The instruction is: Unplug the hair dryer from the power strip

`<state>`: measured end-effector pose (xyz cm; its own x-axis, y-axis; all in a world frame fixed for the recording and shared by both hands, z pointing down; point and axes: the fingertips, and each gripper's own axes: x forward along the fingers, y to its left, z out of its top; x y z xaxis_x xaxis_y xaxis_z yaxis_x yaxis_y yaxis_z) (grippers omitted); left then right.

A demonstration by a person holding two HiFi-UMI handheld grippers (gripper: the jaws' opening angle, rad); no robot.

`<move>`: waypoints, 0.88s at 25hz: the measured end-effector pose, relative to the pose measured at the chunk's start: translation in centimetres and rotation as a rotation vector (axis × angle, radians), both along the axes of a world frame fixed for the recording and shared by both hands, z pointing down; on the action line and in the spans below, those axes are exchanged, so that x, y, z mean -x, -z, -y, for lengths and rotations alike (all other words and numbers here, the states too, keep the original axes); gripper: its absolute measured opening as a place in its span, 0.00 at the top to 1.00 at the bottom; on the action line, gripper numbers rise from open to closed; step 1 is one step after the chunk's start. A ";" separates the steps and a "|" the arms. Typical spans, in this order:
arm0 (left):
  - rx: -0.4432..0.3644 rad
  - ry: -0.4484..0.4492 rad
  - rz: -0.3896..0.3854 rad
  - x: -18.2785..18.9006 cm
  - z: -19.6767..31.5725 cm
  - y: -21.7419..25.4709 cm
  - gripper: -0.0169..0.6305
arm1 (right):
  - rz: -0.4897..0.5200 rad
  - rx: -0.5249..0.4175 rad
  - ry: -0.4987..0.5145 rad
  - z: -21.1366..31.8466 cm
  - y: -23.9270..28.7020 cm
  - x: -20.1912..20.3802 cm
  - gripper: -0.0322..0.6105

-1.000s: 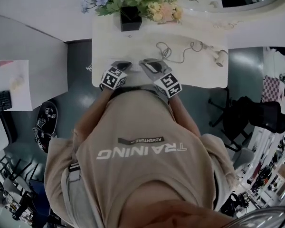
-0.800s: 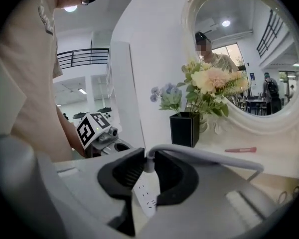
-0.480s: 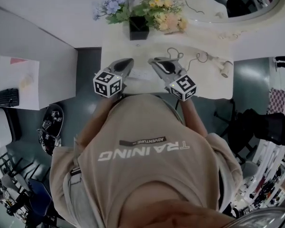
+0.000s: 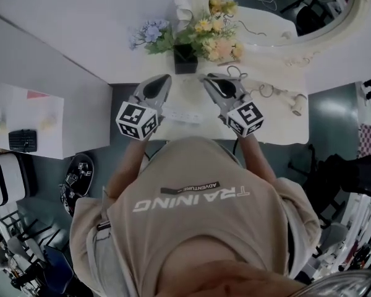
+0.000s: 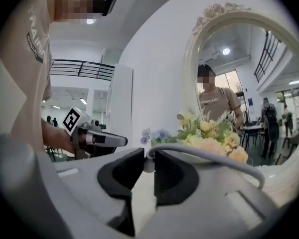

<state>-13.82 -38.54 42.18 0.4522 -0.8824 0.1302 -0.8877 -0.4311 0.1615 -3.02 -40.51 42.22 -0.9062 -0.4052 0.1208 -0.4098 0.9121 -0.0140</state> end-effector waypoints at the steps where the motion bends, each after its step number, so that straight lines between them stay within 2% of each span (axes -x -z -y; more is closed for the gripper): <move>1: -0.022 0.004 0.030 0.3 0.2 0.6 0.97 | -0.013 -0.029 -0.004 0.2 0.2 -0.1 0.84; 3: -0.062 0.014 0.069 0.9 0.7 1.8 0.97 | -0.025 -0.062 -0.005 0.6 0.6 -0.2 0.84; 7: -0.118 0.031 0.109 1.5 1.0 3.0 0.97 | 0.024 -0.028 -0.033 1.2 1.2 -1.1 0.84; 10: -0.128 0.032 0.152 1.7 0.5 3.1 0.97 | 0.024 -0.015 -0.049 1.0 1.1 -1.8 0.84; 22: -0.090 0.055 0.116 1.5 -1.1 1.2 0.97 | -0.005 0.000 0.017 -0.3 0.2 -1.2 0.84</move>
